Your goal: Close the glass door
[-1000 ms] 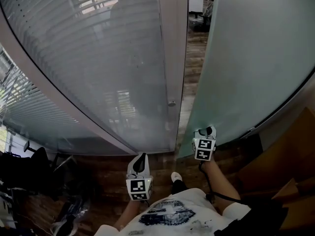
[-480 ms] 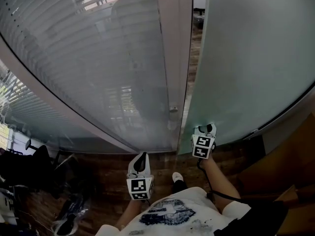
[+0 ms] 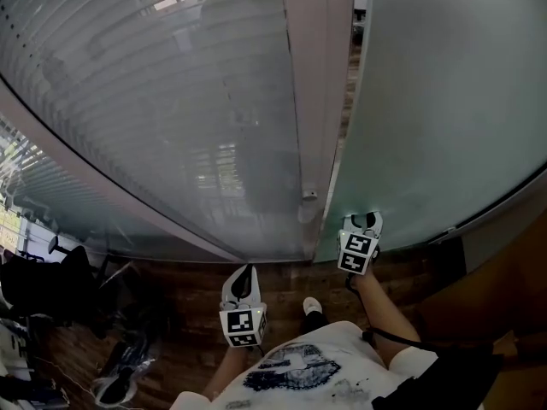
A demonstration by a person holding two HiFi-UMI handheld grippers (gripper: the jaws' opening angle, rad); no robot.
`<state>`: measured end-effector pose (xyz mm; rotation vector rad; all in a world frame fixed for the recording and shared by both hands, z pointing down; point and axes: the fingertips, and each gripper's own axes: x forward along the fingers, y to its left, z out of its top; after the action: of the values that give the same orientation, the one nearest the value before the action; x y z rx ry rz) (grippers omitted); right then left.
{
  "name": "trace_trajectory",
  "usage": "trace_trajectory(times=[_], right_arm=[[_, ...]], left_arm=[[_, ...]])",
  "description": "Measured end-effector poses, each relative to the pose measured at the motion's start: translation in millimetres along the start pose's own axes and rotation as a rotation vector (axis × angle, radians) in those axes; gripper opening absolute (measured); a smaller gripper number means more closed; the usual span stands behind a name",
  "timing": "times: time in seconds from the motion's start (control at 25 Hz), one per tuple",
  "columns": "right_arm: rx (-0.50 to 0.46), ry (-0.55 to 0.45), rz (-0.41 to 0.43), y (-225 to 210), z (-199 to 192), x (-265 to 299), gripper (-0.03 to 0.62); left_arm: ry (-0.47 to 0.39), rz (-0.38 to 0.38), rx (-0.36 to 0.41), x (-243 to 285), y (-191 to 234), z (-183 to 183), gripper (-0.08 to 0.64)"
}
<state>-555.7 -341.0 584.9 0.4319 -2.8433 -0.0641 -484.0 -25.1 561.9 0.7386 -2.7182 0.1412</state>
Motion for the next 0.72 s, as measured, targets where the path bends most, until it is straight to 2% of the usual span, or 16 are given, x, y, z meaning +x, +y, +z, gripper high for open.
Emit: trace_trajectory(times=[0.72], right_arm=[[-0.004,-0.029,-0.006,6.1,14.7,33.1,0.169]], left_arm=[[0.031,-0.008,-0.003,29.4,-7.3,3.4,0.003]])
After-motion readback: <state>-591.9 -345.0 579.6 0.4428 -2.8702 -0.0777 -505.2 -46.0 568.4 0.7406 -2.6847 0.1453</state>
